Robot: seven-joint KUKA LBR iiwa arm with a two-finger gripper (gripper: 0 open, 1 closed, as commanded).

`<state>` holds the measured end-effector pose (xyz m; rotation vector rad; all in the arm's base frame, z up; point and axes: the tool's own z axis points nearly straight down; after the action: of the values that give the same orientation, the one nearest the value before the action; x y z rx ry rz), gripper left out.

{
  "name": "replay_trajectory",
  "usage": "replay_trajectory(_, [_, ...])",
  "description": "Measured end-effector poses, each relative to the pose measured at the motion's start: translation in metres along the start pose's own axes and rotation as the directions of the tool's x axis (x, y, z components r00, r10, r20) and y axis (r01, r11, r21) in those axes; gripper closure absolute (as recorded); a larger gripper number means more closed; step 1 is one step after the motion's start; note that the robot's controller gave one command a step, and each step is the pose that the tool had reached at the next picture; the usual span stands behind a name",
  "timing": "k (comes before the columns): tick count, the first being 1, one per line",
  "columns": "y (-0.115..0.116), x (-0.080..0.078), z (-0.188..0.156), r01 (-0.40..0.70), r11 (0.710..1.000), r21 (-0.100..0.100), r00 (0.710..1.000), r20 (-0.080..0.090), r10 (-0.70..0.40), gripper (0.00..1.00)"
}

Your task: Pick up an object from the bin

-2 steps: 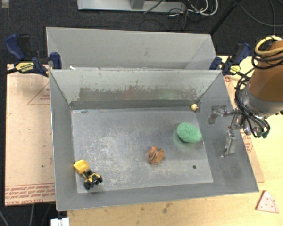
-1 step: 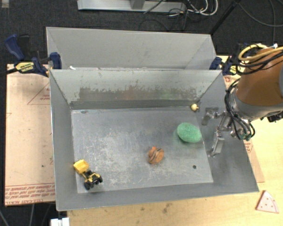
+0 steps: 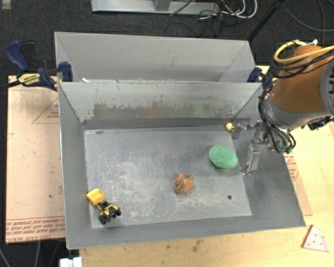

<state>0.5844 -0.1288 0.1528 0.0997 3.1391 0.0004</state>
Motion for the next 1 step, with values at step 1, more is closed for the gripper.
replay_trajectory(1, [0.0023, -0.0245, -0.0060, -0.055, 0.998, -0.001, 0.998, 0.005, 0.055, 0.00])
